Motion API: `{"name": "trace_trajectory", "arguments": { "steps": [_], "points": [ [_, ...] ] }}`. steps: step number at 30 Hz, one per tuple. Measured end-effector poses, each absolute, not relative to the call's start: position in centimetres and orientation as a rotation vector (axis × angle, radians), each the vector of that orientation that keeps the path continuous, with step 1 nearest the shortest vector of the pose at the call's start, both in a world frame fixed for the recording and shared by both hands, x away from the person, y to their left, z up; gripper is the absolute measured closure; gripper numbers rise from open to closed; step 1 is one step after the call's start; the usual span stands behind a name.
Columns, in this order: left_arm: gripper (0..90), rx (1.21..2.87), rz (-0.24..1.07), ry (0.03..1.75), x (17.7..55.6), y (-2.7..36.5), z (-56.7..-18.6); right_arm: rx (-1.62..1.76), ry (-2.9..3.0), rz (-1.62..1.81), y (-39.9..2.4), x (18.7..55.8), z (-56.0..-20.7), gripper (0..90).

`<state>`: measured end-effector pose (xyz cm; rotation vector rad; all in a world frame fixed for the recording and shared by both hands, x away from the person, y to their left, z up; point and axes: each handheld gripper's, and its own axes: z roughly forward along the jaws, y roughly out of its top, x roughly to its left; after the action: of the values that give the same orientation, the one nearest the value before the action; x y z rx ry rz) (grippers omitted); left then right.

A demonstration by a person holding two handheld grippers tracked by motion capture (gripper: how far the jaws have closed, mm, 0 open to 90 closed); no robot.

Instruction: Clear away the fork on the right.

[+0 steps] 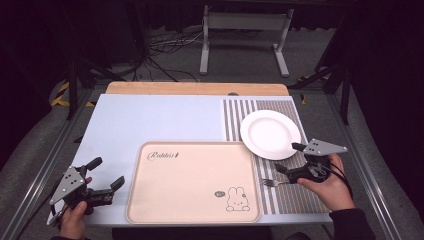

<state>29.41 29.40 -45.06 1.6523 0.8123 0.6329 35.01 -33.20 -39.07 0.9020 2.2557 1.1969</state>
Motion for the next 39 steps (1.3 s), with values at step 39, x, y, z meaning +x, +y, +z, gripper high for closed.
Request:
{"name": "trace_trajectory", "arguments": {
  "steps": [39],
  "points": [
    [1.8,1.673,0.629,0.806,29.5,29.2,-45.1,0.659,2.748,0.311,-31.1,37.0,-37.0,13.3]
  ]
}}
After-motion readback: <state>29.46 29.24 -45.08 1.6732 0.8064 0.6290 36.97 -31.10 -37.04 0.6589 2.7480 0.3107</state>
